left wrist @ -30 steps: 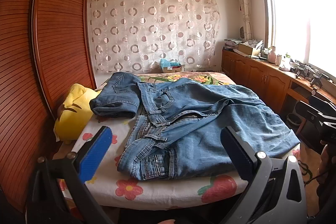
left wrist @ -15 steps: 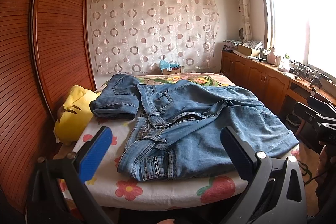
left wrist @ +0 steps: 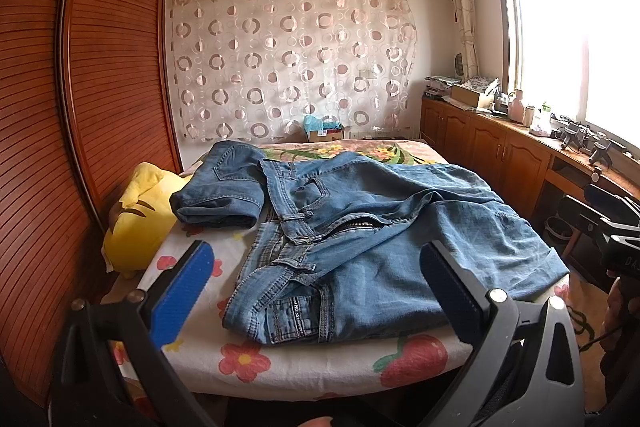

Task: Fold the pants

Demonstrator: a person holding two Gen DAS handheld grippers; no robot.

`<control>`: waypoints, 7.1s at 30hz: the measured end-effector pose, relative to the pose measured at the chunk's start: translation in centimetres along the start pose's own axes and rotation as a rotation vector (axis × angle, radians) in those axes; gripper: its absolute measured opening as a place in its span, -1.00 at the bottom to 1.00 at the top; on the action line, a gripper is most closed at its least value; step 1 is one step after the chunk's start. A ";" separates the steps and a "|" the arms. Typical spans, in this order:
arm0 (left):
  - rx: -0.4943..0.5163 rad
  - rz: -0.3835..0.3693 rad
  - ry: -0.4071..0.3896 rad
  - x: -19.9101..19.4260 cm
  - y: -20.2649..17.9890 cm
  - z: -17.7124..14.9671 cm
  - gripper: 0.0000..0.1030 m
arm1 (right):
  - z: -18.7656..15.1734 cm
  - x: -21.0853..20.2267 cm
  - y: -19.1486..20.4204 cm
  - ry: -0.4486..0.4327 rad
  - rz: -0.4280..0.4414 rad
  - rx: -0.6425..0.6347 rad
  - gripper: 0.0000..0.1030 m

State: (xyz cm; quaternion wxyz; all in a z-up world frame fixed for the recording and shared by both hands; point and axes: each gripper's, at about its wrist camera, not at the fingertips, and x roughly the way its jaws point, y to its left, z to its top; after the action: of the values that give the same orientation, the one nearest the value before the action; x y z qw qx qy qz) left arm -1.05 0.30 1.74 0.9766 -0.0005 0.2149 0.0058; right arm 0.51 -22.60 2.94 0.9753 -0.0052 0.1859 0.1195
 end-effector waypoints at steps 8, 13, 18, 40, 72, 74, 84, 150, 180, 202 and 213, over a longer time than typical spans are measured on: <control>0.000 -0.010 0.014 0.3 -0.1 -0.3 1.00 | -0.3 0.1 -0.2 0.006 -0.001 0.001 1.00; -0.019 -0.019 0.054 1.9 0.8 -1.2 1.00 | -1.1 0.1 -1.0 0.032 -0.014 0.006 1.00; -0.031 -0.025 0.085 3.7 2.0 -2.1 1.00 | -2.0 1.2 -2.6 0.065 -0.035 0.008 1.00; -0.012 0.001 0.201 8.0 7.2 -3.8 1.00 | -4.9 4.2 -8.1 0.184 -0.147 -0.013 1.00; -0.060 0.039 0.386 13.6 10.3 -8.9 1.00 | -11.2 4.8 -14.2 0.438 -0.203 -0.022 0.82; -0.066 0.035 0.387 13.7 10.4 -9.1 1.00 | -11.1 5.3 -14.1 0.441 -0.208 -0.030 0.82; -0.089 0.019 0.392 13.9 10.7 -9.3 1.00 | -10.6 6.6 -14.5 0.432 -0.198 -0.019 0.15; -0.072 -0.116 0.102 7.1 10.9 2.6 -0.92 | 5.4 6.1 -12.9 0.037 -0.219 -0.255 -1.00; -0.062 -0.060 0.130 29.6 12.1 13.7 -0.92 | 14.3 28.3 -16.3 0.035 -0.307 -0.332 -1.00; -0.006 -0.118 0.285 29.6 12.2 9.8 -0.24 | 10.0 33.1 -14.2 0.270 -0.194 -0.267 0.00; -0.015 -0.200 0.340 27.0 11.2 5.7 0.12 | 7.3 26.4 -8.0 0.333 0.116 -0.152 0.00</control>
State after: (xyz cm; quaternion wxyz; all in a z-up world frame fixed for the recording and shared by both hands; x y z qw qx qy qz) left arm 25.70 11.77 -4.37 0.9220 -0.0301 0.3755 -0.0897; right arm 28.88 -23.90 -0.15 0.9193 -0.0876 0.3351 0.1868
